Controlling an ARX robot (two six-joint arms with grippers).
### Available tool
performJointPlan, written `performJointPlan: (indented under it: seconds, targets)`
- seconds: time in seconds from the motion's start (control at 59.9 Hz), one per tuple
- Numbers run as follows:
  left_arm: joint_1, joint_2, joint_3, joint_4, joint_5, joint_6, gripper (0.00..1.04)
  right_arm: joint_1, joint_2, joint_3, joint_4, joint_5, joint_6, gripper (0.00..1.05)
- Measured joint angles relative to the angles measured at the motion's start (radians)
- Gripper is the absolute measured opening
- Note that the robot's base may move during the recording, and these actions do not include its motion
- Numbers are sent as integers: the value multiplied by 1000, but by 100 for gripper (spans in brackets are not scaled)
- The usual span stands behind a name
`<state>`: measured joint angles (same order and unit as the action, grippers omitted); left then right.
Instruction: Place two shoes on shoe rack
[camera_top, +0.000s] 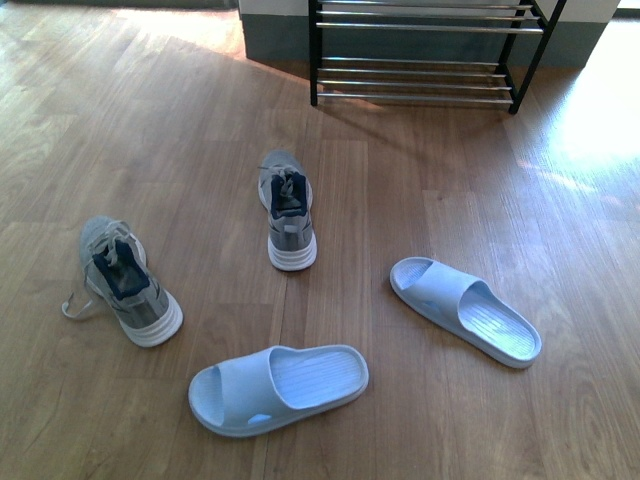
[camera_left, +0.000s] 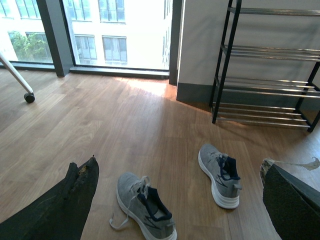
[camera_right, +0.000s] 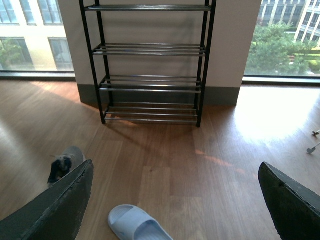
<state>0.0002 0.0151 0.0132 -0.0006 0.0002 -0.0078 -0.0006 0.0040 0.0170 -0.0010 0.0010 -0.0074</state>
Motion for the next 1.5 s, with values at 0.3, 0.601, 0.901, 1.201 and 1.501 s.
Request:
performJointPlan:
  seconds: [0.3,0.601,0.901,1.201,1.501]
  targets:
    - [0,0,0,0,-3,0,95,0,0,0,0,-4,0,96]
    - [-184,212,93,-188,-491,-301,95,0,-1,0,0,-1,0,96]
    - [-258,1239,351,177,-353,-1010,95,0,0,0,0,-1,0,96]
    - [-155,2183,737,115,-248,-1015,95,0,0,0,0,-1,0,96]
    - [-99,2463,976,106,-226,-870,95,0,0,0,0,-1,0,96]
